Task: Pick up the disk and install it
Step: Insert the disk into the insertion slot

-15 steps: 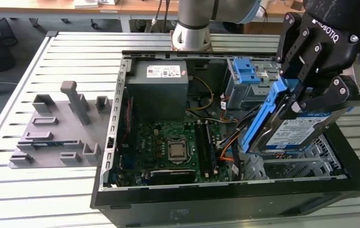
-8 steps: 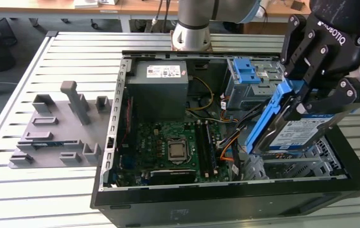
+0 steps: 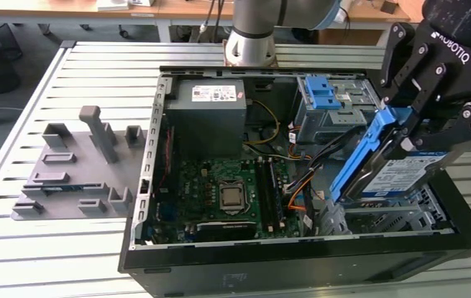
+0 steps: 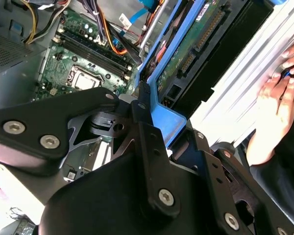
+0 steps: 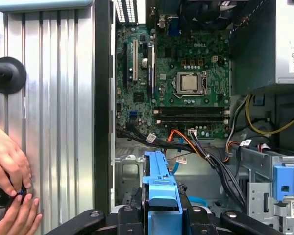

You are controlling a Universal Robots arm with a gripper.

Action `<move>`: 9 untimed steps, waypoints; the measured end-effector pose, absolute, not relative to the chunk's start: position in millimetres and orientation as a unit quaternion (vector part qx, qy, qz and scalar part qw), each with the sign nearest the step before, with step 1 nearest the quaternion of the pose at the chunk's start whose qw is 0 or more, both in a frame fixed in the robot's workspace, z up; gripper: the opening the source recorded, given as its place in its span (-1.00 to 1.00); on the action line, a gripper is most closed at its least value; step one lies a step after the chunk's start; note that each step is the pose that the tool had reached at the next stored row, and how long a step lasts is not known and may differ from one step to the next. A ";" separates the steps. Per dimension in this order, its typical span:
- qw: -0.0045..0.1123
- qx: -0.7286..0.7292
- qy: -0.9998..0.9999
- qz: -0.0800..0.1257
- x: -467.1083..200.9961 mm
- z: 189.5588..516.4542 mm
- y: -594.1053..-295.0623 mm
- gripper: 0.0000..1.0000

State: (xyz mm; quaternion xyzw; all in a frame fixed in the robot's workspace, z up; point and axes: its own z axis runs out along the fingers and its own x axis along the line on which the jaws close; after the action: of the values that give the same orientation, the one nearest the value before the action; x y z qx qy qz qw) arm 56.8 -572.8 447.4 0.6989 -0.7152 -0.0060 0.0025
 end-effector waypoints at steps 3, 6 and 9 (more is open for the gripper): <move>0.003 0.699 -0.715 -0.006 60.5 446.5 -572.9 -0.26; 0.003 0.699 -0.715 -0.006 64.7 445.6 -572.8 -0.26; 0.003 0.699 -0.715 -0.006 67.5 445.0 -572.6 -0.26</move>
State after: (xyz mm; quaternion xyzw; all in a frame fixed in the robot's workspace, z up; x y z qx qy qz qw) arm 67.5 -572.6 445.0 0.6992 -0.7148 -0.0061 0.0026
